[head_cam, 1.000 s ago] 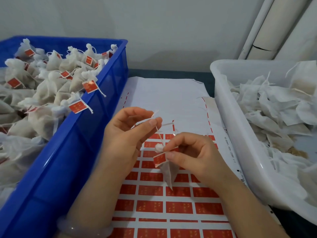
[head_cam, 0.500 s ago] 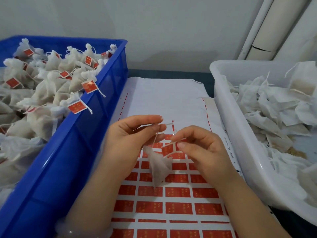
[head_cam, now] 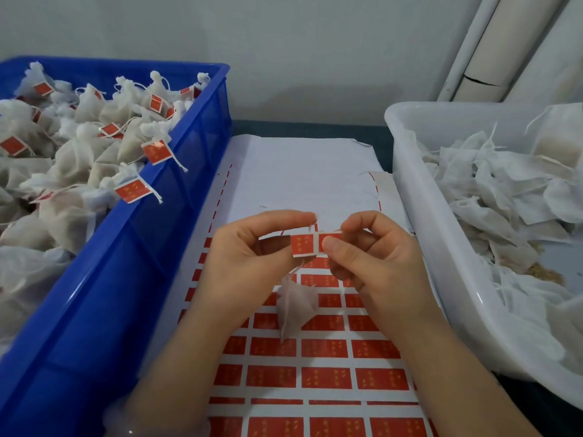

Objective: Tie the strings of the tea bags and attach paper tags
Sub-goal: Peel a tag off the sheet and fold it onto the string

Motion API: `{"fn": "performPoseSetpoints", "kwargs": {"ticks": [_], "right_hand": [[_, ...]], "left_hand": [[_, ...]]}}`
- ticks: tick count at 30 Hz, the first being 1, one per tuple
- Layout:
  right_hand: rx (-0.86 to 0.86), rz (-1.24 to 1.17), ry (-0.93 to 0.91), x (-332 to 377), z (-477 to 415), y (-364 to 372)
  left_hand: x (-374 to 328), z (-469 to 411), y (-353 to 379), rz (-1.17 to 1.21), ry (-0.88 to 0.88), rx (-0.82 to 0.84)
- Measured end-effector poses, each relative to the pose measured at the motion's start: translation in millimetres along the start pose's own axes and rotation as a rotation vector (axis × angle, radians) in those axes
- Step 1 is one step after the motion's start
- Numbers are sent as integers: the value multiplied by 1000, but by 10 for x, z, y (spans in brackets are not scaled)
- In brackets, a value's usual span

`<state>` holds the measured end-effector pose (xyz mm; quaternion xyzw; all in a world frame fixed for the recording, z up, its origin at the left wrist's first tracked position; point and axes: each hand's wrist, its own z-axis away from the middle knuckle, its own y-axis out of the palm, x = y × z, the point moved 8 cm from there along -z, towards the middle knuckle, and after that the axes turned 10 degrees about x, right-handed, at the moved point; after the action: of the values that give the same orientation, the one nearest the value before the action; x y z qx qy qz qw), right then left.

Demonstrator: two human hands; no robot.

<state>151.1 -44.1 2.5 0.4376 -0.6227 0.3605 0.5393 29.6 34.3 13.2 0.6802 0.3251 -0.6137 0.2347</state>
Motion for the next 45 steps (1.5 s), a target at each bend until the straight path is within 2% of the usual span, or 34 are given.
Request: {"fn": "performPoseSetpoints", "kwargs": {"ticks": [5, 21, 29, 35, 45], "right_hand": [[-41, -28, 26, -60, 6, -7], [-162, 204, -8, -3, 47, -89], [-211, 211, -8, 35, 74, -88], [-245, 199, -36, 61, 86, -87], [-186, 230, -96, 137, 82, -47]], "left_hand": [[-78, 13, 39, -48, 83, 5], [-128, 35, 84, -239, 176, 41], [-149, 56, 114, -267, 230, 20], [-302, 135, 140, -220, 385, -32], [-142, 56, 74, 17, 200, -90]]}}
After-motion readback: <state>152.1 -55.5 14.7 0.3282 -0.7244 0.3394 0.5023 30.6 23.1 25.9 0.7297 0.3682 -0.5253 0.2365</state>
